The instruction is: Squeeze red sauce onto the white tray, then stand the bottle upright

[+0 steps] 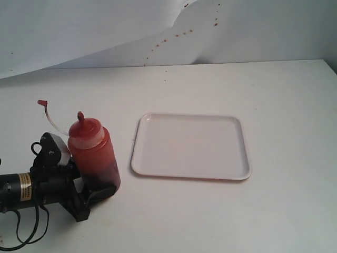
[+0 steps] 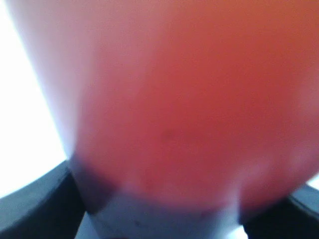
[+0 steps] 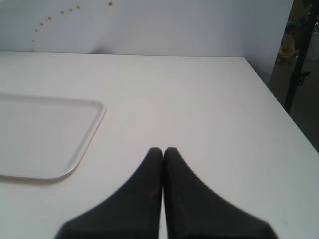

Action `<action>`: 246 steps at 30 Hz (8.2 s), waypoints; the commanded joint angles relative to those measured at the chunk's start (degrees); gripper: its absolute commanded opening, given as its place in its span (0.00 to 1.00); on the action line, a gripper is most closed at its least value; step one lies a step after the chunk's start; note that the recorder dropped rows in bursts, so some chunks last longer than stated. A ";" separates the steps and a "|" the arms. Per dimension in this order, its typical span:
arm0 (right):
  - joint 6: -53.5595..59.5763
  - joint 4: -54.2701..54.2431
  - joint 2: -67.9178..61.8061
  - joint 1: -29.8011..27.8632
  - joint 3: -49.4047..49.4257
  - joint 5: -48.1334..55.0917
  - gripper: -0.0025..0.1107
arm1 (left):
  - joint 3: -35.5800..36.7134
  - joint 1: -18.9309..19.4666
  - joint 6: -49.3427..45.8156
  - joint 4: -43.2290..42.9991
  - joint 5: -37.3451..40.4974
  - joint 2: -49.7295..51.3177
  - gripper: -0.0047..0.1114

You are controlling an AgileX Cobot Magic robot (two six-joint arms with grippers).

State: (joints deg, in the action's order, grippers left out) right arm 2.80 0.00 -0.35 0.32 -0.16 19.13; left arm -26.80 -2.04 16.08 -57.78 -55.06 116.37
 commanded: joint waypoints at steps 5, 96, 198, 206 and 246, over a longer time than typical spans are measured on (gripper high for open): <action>0.08 0.00 0.35 -0.27 0.16 -0.06 0.02 | -0.18 0.03 -0.26 -0.19 -0.61 -1.15 0.04; -94.94 99.95 -122.85 9.72 -89.97 -89.09 0.83 | -30.83 -27.56 -131.75 50.17 3.89 -9.44 0.04; -93.05 99.95 -117.87 11.59 -89.97 -84.95 0.54 | -30.83 -27.56 -136.04 50.43 -0.61 -9.44 0.04; -91.50 99.95 -117.87 11.59 -89.97 -84.01 0.02 | -30.83 -27.56 -136.04 50.43 -0.61 -9.44 0.04; -94.71 99.95 -117.87 7.32 -89.97 -89.09 0.95 | -30.83 -27.18 -136.04 51.69 -0.62 -9.44 0.04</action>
State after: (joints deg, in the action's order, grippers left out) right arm -91.58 100.45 -118.76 7.38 -89.78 -69.42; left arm -56.95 -29.31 -121.25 -8.11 -51.39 107.91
